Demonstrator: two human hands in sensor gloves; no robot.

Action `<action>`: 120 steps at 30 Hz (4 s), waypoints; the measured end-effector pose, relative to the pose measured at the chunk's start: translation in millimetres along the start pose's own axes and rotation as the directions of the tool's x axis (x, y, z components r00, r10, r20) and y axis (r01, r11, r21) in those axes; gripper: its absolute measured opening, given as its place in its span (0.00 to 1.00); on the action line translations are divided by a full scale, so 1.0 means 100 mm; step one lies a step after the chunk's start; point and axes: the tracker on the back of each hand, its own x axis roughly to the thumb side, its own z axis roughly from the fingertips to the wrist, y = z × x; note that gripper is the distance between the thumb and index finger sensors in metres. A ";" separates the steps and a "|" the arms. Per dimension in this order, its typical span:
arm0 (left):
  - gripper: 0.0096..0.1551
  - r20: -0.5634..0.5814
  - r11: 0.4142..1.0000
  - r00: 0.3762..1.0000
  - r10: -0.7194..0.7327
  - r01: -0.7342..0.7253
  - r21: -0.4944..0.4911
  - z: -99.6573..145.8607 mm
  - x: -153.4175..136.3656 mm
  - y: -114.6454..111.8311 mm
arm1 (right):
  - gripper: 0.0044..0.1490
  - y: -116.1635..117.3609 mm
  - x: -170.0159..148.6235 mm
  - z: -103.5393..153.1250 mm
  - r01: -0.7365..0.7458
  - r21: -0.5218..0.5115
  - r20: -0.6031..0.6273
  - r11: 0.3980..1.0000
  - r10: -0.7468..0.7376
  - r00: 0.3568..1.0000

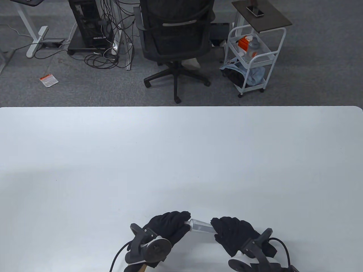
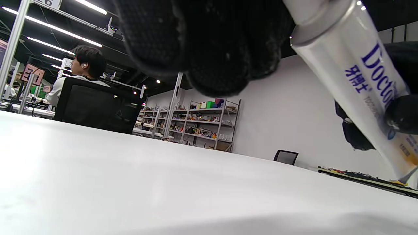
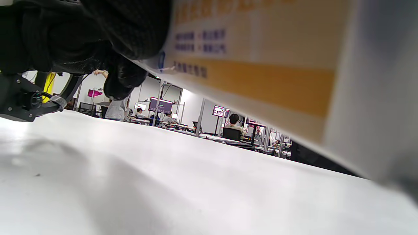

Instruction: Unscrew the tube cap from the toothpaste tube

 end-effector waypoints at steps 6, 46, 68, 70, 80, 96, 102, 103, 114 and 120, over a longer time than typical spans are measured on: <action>0.31 -0.052 0.999 0.999 0.013 -0.011 0.045 0.00 -0.03 0.03 | 0.37 0.00 0.04 0.00 -0.007 0.004 0.018 1.000 0.007 1.000; 0.27 -0.030 0.998 0.998 0.054 -0.054 0.027 0.00 -0.02 0.09 | 0.36 -0.02 -0.05 0.00 0.051 0.006 -0.012 0.999 -0.051 0.999; 0.28 -0.037 0.992 0.992 0.124 -0.123 0.015 0.00 -0.08 0.14 | 0.36 -0.03 -0.03 0.01 0.066 0.004 0.009 0.998 -0.066 0.998; 0.30 -0.058 0.991 0.989 0.136 -0.135 0.023 0.00 -0.09 0.13 | 0.36 -0.02 -0.01 0.01 0.056 0.010 0.015 0.998 -0.056 0.998; 0.36 -0.021 0.981 0.981 0.193 -0.193 -0.009 0.01 -0.11 0.18 | 0.36 -0.03 -0.04 0.00 0.066 0.004 -0.004 0.998 -0.066 0.998; 0.34 -0.108 0.985 0.980 0.168 -0.163 0.053 0.00 -0.11 0.13 | 0.36 0.00 -0.02 0.01 0.052 0.014 0.008 0.999 -0.053 0.999; 0.37 -0.029 0.968 0.969 0.245 -0.246 -0.040 -0.02 -0.12 0.15 | 0.36 -0.01 -0.08 0.02 0.059 0.013 -0.011 0.998 -0.059 0.998; 0.35 -0.022 0.970 0.972 0.235 -0.236 -0.052 -0.02 -0.11 0.16 | 0.36 -0.01 -0.08 0.02 0.060 0.013 -0.012 0.998 -0.060 0.998; 0.29 -0.076 0.969 0.966 0.245 -0.245 0.006 -0.03 -0.09 0.14 | 0.36 -0.02 -0.03 0.03 0.059 0.016 0.021 0.998 -0.059 0.998; 0.36 -0.093 0.969 0.964 0.248 -0.248 0.009 -0.02 -0.13 0.13 | 0.36 -0.03 -0.06 0.03 0.063 0.012 0.004 0.998 -0.063 0.998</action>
